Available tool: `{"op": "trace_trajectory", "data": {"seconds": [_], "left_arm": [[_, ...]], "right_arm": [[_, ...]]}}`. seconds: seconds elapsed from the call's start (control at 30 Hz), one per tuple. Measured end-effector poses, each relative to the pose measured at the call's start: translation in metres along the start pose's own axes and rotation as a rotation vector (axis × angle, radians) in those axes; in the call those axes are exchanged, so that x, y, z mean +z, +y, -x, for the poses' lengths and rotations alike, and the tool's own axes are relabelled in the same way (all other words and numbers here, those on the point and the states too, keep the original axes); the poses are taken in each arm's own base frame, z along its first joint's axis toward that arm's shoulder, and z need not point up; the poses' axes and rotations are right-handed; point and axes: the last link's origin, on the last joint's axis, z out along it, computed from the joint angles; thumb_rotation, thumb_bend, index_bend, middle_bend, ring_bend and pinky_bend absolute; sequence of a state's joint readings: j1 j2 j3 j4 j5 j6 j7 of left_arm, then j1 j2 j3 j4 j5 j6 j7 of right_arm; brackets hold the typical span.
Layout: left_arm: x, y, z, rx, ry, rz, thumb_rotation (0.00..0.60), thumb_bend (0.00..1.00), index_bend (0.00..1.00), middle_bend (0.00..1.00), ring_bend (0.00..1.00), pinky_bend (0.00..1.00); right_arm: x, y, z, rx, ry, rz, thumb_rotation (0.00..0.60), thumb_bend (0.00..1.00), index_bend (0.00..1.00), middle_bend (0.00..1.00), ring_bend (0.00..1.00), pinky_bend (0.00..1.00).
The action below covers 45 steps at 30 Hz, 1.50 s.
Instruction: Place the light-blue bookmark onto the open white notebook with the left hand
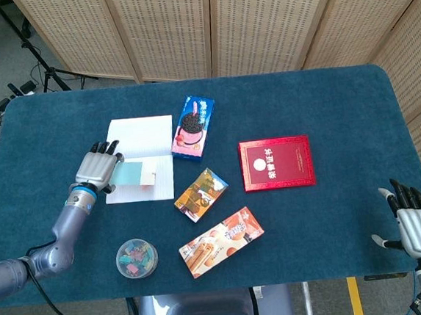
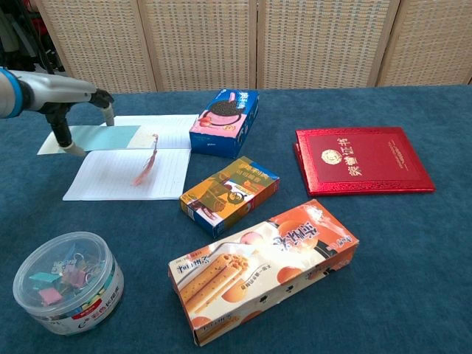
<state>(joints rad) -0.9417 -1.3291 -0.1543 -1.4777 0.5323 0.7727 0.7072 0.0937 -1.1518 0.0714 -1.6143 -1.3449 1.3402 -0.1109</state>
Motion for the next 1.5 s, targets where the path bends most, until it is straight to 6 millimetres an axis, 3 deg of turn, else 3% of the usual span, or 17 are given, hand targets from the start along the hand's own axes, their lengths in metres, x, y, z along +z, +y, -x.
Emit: {"op": "trace_trajectory", "data": {"seconds": [0.4,0.87,1.2,1.5], "left_arm": [[0.019,0.042,-0.029,-0.005,0.019,0.012,0.600,0.30,0.37,0.00,0.00,0.00],[0.032,0.038,-0.028,-0.025,0.011,-0.025,0.600,0.30,0.37,0.00,0.00,0.00],[0.031,0.051,-0.036,-0.042,0.033,0.013,0.600,0.30,0.37,0.00,0.00,0.00],[0.035,0.055,-0.021,-0.012,-0.004,0.004,0.600,0.30,0.37,0.00,0.00,0.00]], "right_arm": [[0.005,0.011,-0.002,0.018,-0.002,0.037,0.600,0.10,0.12,0.00,0.00,0.00],[0.008,0.010,0.000,0.012,-0.011,0.039,0.600,0.10,0.12,0.00,0.00,0.00],[0.009,0.011,0.001,0.013,-0.016,0.039,0.600,0.10,0.12,0.00,0.00,0.00],[0.009,0.012,0.000,0.016,-0.014,0.042,0.600,0.10,0.12,0.00,0.00,0.00]]}}
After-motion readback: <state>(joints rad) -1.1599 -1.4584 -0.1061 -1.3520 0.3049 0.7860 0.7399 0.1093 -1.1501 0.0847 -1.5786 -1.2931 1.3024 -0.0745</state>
